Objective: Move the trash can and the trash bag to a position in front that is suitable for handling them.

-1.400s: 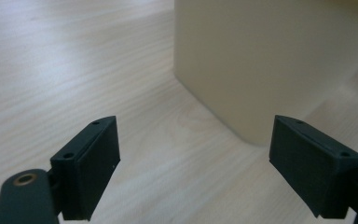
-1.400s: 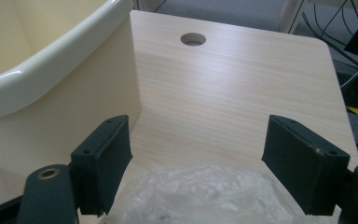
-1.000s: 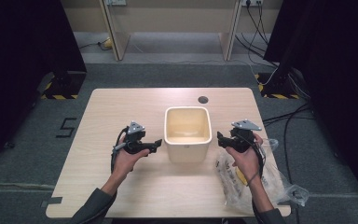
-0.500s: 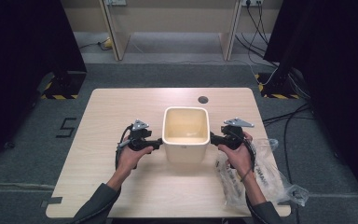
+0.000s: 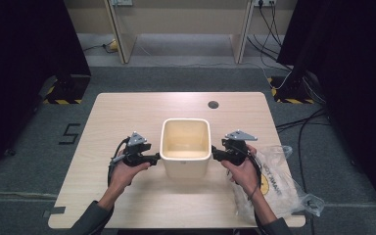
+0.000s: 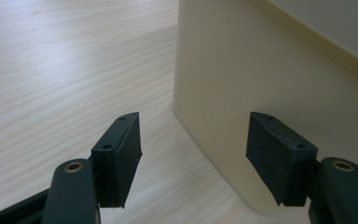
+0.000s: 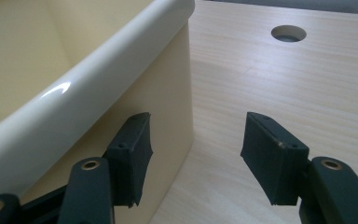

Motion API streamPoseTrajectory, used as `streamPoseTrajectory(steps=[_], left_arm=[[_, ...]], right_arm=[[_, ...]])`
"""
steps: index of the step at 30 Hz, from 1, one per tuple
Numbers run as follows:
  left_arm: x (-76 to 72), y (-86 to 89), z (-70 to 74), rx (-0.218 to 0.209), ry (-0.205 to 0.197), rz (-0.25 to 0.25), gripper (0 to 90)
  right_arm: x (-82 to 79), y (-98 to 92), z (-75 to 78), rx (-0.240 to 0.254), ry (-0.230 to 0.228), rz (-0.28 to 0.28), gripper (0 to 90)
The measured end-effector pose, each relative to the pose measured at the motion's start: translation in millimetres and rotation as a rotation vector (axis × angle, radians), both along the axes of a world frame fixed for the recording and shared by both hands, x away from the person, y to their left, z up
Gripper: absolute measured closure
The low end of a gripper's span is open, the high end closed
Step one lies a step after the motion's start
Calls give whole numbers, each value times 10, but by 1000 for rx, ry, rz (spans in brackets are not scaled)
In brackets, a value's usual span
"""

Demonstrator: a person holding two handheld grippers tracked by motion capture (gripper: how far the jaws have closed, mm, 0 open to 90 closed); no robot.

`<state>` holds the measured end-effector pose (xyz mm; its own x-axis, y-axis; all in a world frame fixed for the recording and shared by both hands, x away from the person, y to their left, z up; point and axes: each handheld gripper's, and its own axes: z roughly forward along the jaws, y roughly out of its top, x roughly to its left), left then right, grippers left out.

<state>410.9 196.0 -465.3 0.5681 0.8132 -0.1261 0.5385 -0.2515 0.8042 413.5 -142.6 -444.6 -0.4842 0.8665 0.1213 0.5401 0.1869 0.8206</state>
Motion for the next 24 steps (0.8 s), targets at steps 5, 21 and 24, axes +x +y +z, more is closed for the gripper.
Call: streamPoseTrajectory(steps=[5,21,24], left_arm=[[-150,84,-14,-12,-1,-2,353],[-238,249,-123,-30,6,25,243],[-290,303,-153,-14,23,30,239]], right_arm=[[-81,59,-6,0,3,14,418],[-212,-93,-65,-112,67,-35,272],[-286,-259,-133,-170,112,-68,252]])
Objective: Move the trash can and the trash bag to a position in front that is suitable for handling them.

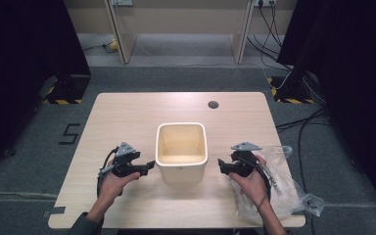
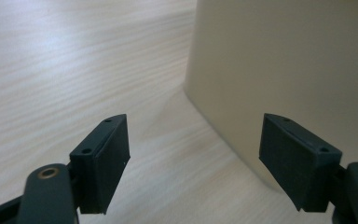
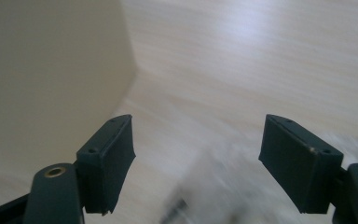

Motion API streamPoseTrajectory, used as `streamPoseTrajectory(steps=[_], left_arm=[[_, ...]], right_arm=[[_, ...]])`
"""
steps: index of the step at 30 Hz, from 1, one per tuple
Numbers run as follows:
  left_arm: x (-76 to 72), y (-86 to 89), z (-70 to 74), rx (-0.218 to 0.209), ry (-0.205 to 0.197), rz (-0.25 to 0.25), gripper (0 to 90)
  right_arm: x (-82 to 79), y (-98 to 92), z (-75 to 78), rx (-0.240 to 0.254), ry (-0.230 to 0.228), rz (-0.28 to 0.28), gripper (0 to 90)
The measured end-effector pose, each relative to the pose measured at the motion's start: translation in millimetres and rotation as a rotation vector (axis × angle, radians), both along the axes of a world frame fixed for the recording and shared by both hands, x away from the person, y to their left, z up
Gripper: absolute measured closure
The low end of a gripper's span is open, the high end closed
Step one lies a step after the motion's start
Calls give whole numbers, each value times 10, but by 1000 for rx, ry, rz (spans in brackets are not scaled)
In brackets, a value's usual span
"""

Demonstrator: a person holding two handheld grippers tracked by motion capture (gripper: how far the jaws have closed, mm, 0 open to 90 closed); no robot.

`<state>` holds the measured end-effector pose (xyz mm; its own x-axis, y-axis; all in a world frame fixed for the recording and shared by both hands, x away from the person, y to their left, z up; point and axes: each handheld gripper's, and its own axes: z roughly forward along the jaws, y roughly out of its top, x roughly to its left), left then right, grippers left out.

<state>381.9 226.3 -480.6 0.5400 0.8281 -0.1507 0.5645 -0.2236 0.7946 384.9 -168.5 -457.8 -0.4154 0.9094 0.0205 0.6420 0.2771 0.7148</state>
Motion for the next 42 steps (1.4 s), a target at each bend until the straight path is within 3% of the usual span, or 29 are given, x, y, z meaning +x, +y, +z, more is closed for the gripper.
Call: streamPoseTrajectory(steps=[8,12,17,19,21,22,23,25,26,27,28,30,33,36,37,38,40,42], left_arm=[[-136,70,-144,41,81,-29,220],[-160,82,-168,36,96,-35,218],[-155,78,-182,38,103,-35,218],[-150,69,-194,41,105,-41,218],[-148,68,-198,43,107,-43,218],[-148,67,-203,44,109,-43,218],[-150,67,-205,43,112,-42,218],[-151,68,-203,44,110,-44,218],[-152,69,-202,44,109,-44,218],[-152,74,-203,43,111,-42,219],[-152,75,-203,43,112,-42,219],[-155,78,-199,42,110,-42,218],[-160,88,-193,39,108,-41,218],[-168,97,-192,42,110,-40,218],[-172,101,-193,41,111,-38,218],[-177,105,-193,41,112,-38,218],[-185,109,-198,41,115,-40,217],[-196,115,-202,43,121,-40,216]], right_arm=[[-126,-388,-179,6,63,-90,226],[-73,-389,-268,12,85,-97,221],[-10,-335,-394,0,123,-54,226],[47,-267,-448,-38,108,16,243],[77,-211,-457,-44,84,98,293],[77,-211,-457,-44,84,98,293],[87,-150,-467,-59,70,185,295],[57,-98,-454,-63,67,277,306],[57,-98,-454,-63,67,277,306],[9,-47,-433,-68,50,374,318],[-17,-32,-408,-76,38,410,317],[-65,-47,-312,-51,9,430,294],[-128,-153,-109,37,-12,362,259],[-174,-333,29,58,16,202,238],[-185,-404,50,67,32,126,236],[-186,-474,58,59,46,46,235],[-177,-581,20,-10,48,-75,224],[-147,-641,-71,-7,104,-114,221]])
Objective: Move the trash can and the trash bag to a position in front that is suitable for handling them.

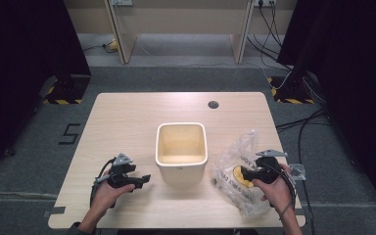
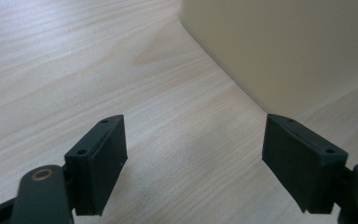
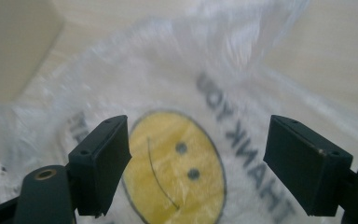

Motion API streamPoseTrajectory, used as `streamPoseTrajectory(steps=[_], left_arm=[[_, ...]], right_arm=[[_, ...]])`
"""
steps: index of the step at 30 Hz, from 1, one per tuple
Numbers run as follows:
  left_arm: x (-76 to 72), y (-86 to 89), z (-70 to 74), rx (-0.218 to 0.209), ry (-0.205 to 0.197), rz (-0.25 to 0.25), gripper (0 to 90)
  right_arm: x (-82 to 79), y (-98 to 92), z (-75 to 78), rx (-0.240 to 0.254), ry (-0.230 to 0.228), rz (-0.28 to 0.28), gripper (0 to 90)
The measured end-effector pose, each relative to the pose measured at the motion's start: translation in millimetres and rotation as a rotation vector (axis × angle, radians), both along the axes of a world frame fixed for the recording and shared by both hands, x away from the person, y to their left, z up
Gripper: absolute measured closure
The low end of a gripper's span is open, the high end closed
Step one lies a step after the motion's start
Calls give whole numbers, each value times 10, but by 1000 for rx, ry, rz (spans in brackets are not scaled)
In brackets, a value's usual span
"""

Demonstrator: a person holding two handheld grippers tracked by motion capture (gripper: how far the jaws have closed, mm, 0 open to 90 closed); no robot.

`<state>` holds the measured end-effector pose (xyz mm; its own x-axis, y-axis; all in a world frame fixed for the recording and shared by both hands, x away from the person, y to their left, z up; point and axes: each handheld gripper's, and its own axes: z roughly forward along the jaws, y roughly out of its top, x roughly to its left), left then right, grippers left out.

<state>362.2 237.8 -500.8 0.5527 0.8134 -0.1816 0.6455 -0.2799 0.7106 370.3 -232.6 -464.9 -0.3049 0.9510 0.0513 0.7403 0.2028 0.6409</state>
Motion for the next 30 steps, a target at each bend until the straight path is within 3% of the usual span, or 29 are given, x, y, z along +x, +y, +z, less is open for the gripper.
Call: streamPoseTrajectory(steps=[2,4,8,10,12,14,16,19,21,23,26,28,30], left_arm=[[-11,5,-2,-1,4,3,213],[-47,27,-7,1,11,1,212],[-82,55,-12,6,18,-1,211],[-89,60,-13,1,17,2,211],[-86,68,-15,3,19,2,211],[-84,72,-14,2,20,1,211],[-87,78,-10,1,19,5,211],[-89,80,-10,0,21,4,211],[-95,72,-11,3,20,1,211],[-102,66,-7,1,19,0,211],[-104,67,-6,3,18,-1,211],[-111,78,-5,3,19,4,211],[-116,93,-4,4,19,7,211]], right_arm=[[19,-19,-51,3,26,-1,221],[72,-35,-183,-47,53,-18,217],[155,-28,-274,-57,50,27,217],[281,-16,-347,-77,35,147,227],[402,-16,-341,-88,-9,316,307],[488,-20,-301,-114,-63,376,284],[496,-41,-215,-88,-78,350,275],[380,-67,-35,-42,-82,198,246],[268,-42,18,-15,-78,130,238],[161,15,48,-1,-73,106,237],[62,110,55,-18,-72,130,230],[-77,245,17,-104,-48,212,229],[-125,274,-4,-127,-43,241,238]])
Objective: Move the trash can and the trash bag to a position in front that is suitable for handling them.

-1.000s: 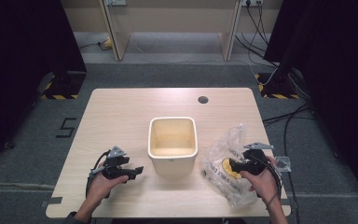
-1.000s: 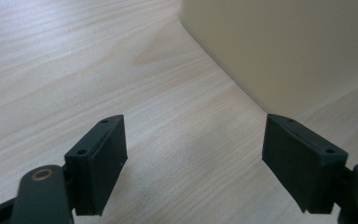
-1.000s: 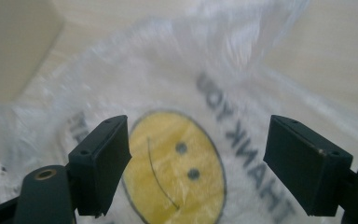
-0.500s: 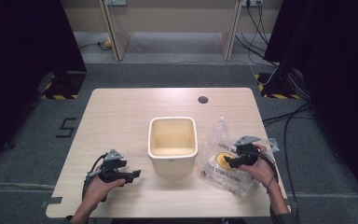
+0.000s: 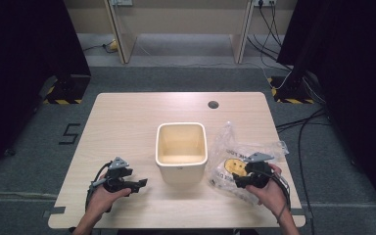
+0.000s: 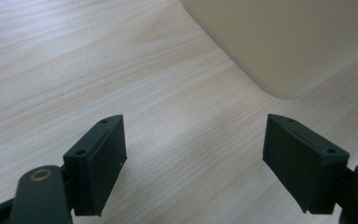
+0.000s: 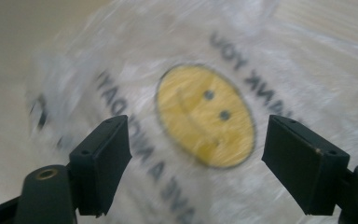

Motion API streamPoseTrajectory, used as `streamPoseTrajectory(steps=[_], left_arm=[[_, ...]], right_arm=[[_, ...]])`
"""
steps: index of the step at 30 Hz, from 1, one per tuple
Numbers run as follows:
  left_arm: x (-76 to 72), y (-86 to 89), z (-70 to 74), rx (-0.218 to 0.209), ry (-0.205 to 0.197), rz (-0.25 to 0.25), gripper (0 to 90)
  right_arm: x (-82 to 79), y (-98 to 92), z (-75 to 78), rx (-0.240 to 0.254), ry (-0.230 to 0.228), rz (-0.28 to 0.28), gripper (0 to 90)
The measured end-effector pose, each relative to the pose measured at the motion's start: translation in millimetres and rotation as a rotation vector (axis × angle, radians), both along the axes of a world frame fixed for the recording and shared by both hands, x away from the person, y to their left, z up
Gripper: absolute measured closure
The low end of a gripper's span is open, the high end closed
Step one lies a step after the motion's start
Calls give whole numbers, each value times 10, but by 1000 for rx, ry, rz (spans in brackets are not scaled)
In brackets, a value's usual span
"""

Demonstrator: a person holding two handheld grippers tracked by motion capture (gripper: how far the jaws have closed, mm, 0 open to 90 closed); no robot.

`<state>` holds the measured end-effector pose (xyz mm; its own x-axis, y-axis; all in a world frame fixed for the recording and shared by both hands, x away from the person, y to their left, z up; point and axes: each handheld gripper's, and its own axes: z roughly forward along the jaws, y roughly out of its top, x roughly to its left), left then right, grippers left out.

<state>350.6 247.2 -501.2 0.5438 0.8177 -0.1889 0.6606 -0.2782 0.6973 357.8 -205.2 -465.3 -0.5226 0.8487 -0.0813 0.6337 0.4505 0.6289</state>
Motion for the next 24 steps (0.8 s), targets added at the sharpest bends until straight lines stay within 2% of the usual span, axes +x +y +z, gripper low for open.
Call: streamPoseTrajectory(steps=[1,5,8,13,15,18,19,20,21,22,24], left_arm=[[-9,16,1,1,0,2,211],[-22,30,1,-3,0,6,211],[-20,33,-5,4,7,7,212],[-21,36,-8,8,10,8,212],[-27,38,-11,6,9,8,211],[-46,49,-14,14,12,8,211],[-56,52,-13,12,12,11,211],[-63,59,-11,13,12,10,211],[-70,63,-9,13,13,10,211],[-74,67,-9,13,14,8,211],[-74,73,-15,13,16,8,211]], right_arm=[[-72,1,-53,-25,23,57,246],[-110,-161,-127,-67,48,140,295],[-67,-330,-113,-125,18,179,307],[-13,-506,14,-53,-35,98,263],[-1,-498,43,-6,-33,-11,238],[1,-441,-2,33,11,-114,227],[5,-423,-35,24,42,-134,236],[9,-410,-73,-15,74,-134,267],[20,-406,-114,-61,85,-122,283],[38,-415,-152,-84,89,-120,283],[86,-441,-214,-102,108,-93,287]])
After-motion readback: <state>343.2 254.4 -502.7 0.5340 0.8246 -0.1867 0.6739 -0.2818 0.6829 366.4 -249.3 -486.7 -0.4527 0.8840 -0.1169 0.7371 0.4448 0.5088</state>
